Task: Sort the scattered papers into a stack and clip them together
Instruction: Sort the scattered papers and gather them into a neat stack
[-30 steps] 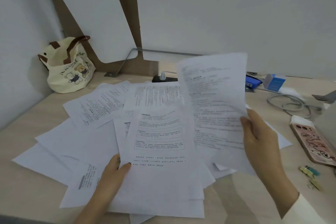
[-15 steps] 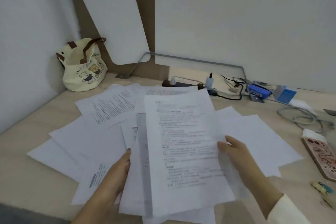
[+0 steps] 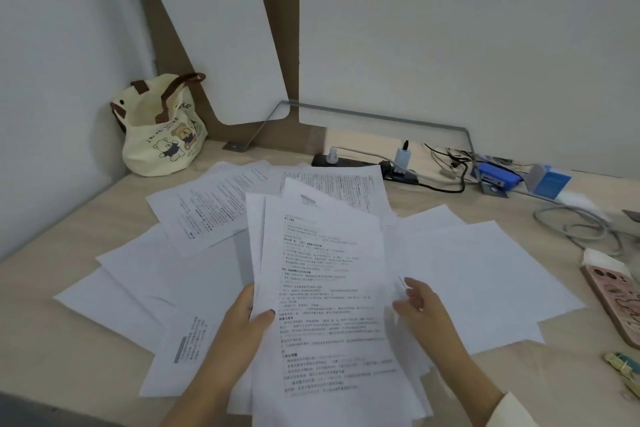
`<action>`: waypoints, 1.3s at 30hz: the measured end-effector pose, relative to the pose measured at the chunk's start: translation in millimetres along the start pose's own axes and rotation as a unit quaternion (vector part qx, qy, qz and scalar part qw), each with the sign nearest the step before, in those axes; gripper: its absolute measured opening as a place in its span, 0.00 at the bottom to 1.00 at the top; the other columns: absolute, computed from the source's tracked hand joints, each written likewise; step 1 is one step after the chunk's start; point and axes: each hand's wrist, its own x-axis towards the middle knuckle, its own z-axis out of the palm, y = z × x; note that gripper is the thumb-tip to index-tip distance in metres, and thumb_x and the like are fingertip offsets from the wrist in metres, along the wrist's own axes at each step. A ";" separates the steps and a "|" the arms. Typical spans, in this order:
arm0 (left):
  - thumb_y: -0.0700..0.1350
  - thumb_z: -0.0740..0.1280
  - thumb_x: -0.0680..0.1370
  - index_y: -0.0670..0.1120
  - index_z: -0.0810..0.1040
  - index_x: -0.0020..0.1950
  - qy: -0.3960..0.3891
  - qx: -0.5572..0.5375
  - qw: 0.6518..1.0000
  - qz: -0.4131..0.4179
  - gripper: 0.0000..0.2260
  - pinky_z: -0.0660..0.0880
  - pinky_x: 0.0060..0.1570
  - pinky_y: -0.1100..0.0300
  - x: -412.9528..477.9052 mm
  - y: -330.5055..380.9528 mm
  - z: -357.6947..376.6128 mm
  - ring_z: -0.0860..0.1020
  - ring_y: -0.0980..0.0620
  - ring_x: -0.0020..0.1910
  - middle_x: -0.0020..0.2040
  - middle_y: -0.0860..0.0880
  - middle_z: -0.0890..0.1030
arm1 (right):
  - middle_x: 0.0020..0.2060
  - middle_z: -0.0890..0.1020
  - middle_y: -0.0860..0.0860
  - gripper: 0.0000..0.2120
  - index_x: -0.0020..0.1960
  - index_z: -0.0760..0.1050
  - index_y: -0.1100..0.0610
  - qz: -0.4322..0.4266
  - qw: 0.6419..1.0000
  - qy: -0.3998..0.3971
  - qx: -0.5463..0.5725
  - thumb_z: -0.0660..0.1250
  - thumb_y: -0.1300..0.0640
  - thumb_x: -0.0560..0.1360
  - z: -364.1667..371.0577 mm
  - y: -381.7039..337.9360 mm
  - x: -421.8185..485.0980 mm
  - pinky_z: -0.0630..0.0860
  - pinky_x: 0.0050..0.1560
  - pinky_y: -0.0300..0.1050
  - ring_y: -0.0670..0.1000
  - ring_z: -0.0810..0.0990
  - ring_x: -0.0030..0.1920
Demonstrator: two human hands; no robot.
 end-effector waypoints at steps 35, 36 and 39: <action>0.40 0.61 0.79 0.45 0.72 0.64 0.029 0.061 0.996 -0.063 0.14 0.72 0.53 0.53 5.4 -14.5 11.9 0.78 0.45 0.54 0.58 0.45 0.79 | 0.38 0.86 0.48 0.08 0.48 0.79 0.49 -0.104 0.915 0.027 0.390 0.60 0.54 0.78 -105.3 -69.0 -54.9 0.81 0.33 0.42 0.47 0.85 0.36; 0.40 0.61 0.79 0.45 0.71 0.64 0.029 0.062 0.996 -0.063 0.14 0.73 0.54 0.52 5.6 -13.9 11.8 0.78 0.44 0.54 0.59 0.44 0.79 | 0.37 0.86 0.48 0.09 0.49 0.79 0.50 -0.089 0.910 0.010 0.406 0.60 0.53 0.78 -106.2 -72.4 -53.8 0.81 0.31 0.42 0.47 0.85 0.35; 0.40 0.61 0.79 0.47 0.71 0.61 0.028 0.068 0.996 -0.057 0.11 0.73 0.52 0.52 4.8 -12.3 12.1 0.77 0.46 0.52 0.58 0.45 0.79 | 0.40 0.86 0.50 0.10 0.50 0.79 0.51 -0.050 0.896 -0.039 0.440 0.60 0.51 0.77 -108.0 -77.0 -47.8 0.81 0.35 0.45 0.50 0.85 0.37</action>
